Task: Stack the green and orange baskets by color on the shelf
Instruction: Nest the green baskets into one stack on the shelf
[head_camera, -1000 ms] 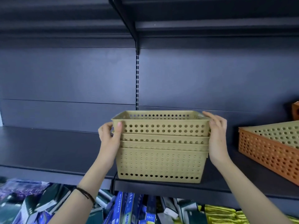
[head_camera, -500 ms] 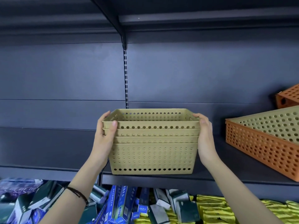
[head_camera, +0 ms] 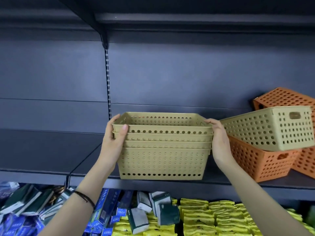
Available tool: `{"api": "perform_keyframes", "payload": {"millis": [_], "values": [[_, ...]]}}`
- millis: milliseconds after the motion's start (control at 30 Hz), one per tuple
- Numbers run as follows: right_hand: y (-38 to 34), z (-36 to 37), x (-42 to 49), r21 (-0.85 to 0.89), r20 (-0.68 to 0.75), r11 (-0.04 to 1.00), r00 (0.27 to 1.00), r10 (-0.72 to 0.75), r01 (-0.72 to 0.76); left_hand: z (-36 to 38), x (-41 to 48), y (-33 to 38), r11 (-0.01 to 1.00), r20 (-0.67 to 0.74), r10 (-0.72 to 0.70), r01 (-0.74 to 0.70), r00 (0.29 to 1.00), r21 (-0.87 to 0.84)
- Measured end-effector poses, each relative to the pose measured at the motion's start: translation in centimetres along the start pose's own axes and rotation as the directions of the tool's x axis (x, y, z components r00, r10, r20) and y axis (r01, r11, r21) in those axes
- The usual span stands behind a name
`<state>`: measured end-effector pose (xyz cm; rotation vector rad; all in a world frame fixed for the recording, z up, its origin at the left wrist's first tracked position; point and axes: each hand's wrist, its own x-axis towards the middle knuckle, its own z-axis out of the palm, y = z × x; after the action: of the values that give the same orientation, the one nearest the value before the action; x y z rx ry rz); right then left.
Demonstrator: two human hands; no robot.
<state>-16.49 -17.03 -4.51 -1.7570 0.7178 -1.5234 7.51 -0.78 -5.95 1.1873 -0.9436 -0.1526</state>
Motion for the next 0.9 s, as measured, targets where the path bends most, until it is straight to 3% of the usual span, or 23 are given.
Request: {"api": "perform_keyframes", "payload": {"millis": [200, 300, 367, 433, 467, 533, 600, 667, 900], "values": [[0.0, -3.6, 0.3, -0.173, 0.195, 0.976, 0.976, -0.097, 0.132, 1.7, -0.6, 1.0, 0.965, -0.176, -0.025, 0.069, 0.984, 0.252], [-1.0, -5.5, 0.3, -0.277, 0.207, 0.935, 0.964, -0.167, 0.222, 2.6, -1.8, 2.1, 0.924, -0.206, 0.012, 0.067, 0.978, 0.376], [-1.8, -7.4, 0.7, -0.431, 0.195, 0.815, 0.922, -0.336, 0.388, 3.1, -2.2, 2.8, 0.908, -0.214, 0.030, 0.063, 0.976, 0.414], [-2.4, -9.5, 1.8, -0.606, 0.193, 0.617, 0.845, -0.499, 0.503, 3.7, -2.2, 3.1, 0.902, -0.234, 0.027, 0.077, 0.972, 0.425], [-2.6, -10.6, 2.5, -0.691, 0.178, 0.531, 0.827, -0.533, 0.491, 3.9, -2.1, 3.1, 0.898, -0.245, 0.021, 0.089, 0.969, 0.430], [-2.4, -12.6, 3.9, -0.820, 0.108, 0.444, 0.860, -0.498, 0.360, 4.3, -1.8, 3.1, 0.891, -0.271, 0.002, 0.121, 0.963, 0.438], [-1.9, -14.0, 5.1, -0.874, 0.041, 0.440, 0.932, -0.361, 0.209, 4.6, -1.8, 3.2, 0.892, -0.294, -0.024, 0.153, 0.955, 0.426], [-1.3, -14.8, 5.7, -0.884, 0.026, 0.442, 0.959, -0.282, 0.154, 5.0, -1.9, 3.3, 0.896, -0.311, -0.029, 0.162, 0.950, 0.413], [-1.0, -14.2, 6.1, -0.806, -0.073, 0.555, 0.896, -0.439, 0.207, 5.5, -2.1, 3.4, 0.907, -0.328, -0.004, 0.141, 0.945, 0.397]]}}
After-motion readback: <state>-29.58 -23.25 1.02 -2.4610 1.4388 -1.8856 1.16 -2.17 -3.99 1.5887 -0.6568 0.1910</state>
